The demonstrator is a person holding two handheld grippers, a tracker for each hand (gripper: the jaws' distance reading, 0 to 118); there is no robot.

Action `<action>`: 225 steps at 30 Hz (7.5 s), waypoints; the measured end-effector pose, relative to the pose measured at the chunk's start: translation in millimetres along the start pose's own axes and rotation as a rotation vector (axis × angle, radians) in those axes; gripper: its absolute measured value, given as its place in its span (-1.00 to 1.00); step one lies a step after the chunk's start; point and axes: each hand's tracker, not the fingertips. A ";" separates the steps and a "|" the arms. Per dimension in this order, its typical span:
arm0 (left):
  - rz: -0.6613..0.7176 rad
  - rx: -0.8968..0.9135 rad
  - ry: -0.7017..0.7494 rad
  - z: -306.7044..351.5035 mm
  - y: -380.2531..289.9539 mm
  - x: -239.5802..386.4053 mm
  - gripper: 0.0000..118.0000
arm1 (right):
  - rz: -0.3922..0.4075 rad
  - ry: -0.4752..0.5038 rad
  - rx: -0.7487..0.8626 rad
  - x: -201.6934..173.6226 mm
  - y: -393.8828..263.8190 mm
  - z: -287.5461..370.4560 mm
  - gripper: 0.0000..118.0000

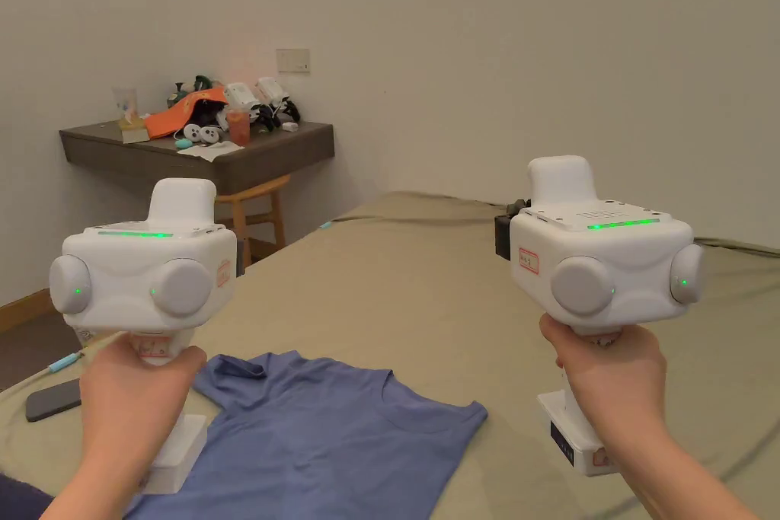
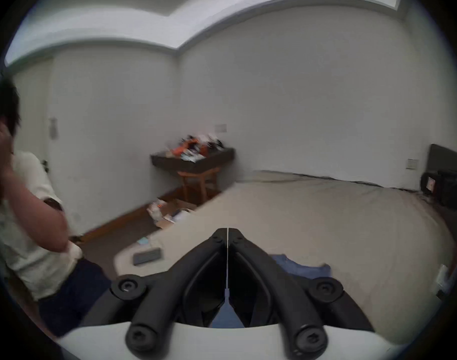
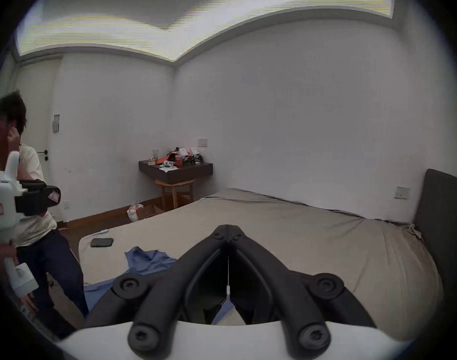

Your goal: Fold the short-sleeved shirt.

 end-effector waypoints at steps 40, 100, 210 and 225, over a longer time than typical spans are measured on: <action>0.216 -0.433 -0.536 -157.5 -166.7 163.5 -0.95 | -0.175 -0.190 -0.286 211.1 -180.3 86.4 -0.94; 0.016 -0.550 -0.698 -64.6 -169.0 297.1 0.64 | -0.318 -0.601 -0.329 271.9 -240.6 352.6 -0.94; 0.116 -0.441 -0.594 -117.5 -115.9 186.4 -0.98 | -0.466 -0.550 -0.380 369.1 -270.7 259.2 -0.72; 0.115 -0.640 -0.484 -49.9 -215.2 141.8 0.47 | -0.439 -0.538 -0.634 302.1 -316.5 327.8 1.00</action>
